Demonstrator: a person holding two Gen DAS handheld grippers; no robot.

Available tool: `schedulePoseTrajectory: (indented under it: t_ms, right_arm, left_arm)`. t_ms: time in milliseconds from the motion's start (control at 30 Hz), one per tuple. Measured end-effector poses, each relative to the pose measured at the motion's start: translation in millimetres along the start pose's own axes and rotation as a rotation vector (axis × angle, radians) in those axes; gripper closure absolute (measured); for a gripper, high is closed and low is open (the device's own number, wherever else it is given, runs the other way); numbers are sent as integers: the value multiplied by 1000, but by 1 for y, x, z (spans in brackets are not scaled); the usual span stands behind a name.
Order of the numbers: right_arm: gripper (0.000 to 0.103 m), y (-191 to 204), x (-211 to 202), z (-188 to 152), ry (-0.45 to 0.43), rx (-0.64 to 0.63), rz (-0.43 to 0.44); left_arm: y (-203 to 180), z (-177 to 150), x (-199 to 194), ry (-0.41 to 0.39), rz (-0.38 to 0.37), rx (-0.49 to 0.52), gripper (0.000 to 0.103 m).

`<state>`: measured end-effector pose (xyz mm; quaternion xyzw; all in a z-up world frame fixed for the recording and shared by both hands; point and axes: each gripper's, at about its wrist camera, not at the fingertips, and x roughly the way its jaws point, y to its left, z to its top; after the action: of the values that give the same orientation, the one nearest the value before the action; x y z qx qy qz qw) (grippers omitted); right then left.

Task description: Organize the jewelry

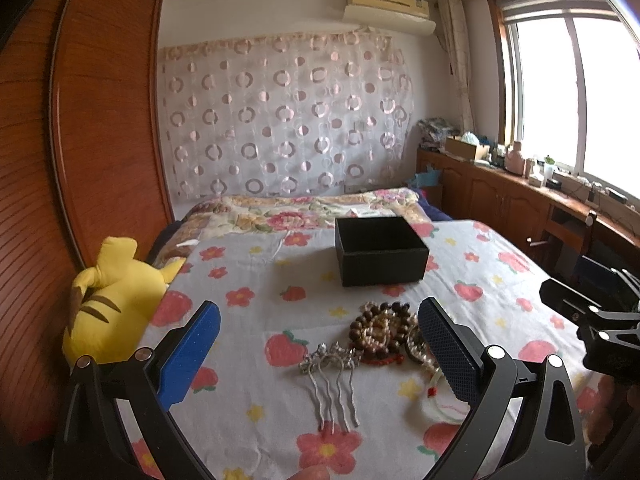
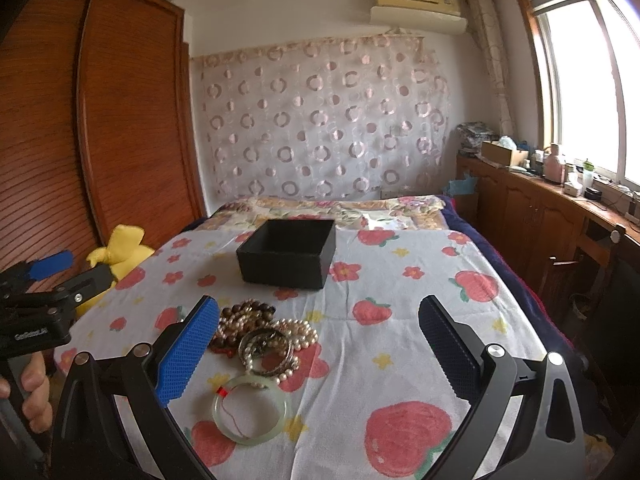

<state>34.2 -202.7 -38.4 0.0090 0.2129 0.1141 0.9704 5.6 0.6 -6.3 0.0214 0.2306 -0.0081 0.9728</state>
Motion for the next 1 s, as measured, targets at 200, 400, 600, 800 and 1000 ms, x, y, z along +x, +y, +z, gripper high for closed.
schedulePoseTrajectory:
  t_ms: [200,400,600,800,1000]
  right_arm:
    - [2,7,6,-16,65,-33,78]
    - [6,13,19,-34,148,-67,159]
    - [11,24,34,-52,230,-98,222]
    - [12,39,50,-66,306,-137,269]
    - [12,48,64,-73,354,-164,275]
  left_arm:
    - [9,-18,17,72,-14,12,7]
    - [15,-33,29,124,-37,18,7]
    - [23,-51,41,180,-49,19,7]
    - [33,-63,54,231,-70,0,7]
    - [40,-69,60,261,-88,-30,7]
